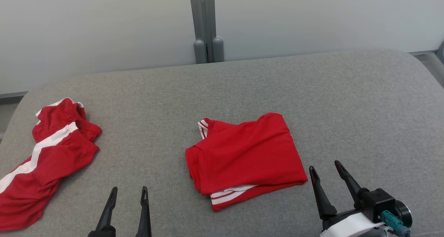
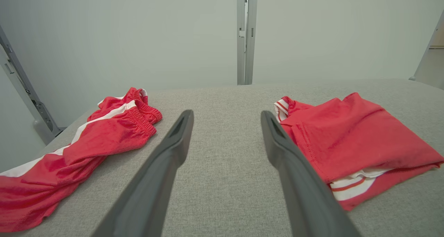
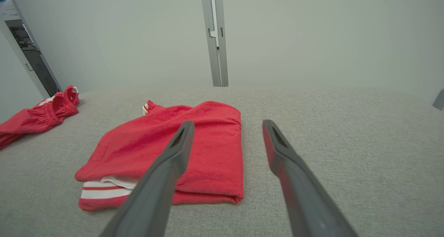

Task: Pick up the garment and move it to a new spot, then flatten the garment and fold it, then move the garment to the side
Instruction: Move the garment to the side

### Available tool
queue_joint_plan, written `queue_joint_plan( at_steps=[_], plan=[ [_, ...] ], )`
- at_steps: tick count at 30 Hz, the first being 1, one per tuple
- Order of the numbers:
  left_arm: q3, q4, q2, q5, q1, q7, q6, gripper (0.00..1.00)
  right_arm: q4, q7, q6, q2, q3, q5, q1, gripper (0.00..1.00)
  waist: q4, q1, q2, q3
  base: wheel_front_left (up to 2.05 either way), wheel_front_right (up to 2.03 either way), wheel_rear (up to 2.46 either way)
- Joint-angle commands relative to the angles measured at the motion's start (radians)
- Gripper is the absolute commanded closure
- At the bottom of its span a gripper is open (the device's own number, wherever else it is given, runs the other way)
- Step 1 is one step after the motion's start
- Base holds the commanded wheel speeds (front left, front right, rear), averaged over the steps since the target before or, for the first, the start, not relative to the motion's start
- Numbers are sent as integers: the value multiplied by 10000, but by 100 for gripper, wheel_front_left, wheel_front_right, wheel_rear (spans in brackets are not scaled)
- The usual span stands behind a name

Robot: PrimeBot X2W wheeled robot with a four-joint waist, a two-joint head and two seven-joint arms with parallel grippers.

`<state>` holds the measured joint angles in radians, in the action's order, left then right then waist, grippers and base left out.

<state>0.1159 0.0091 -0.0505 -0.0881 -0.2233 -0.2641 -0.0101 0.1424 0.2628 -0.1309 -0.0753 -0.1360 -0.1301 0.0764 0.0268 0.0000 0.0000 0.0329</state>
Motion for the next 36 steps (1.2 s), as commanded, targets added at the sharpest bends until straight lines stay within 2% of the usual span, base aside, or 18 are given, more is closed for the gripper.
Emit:
queue_joint_plan(
  at_steps=[1,24,27,31,36],
  plan=[
    [7,29,-4,59,144,1,-50,0,11,26,4,-18,-11,-72,-88,0,-20,0,0,-5,0,0,0],
    [122,30,-3,75,318,1,-18,0,89,26,4,-79,-76,-153,-176,0,-184,0,0,-236,0,0,0],
    [162,12,-3,56,350,1,-19,0,365,26,4,-112,-144,-508,-321,0,-209,0,0,-351,0,0,0],
    [294,56,-3,92,471,-1,82,0,1123,26,4,-415,-640,-1695,-837,0,-253,0,0,-617,0,0,0],
    [574,-10,-4,229,946,1,181,0,2224,-33,4,-1486,-1935,-3796,-2379,0,-414,0,0,-1399,0,0,0]
  ],
)
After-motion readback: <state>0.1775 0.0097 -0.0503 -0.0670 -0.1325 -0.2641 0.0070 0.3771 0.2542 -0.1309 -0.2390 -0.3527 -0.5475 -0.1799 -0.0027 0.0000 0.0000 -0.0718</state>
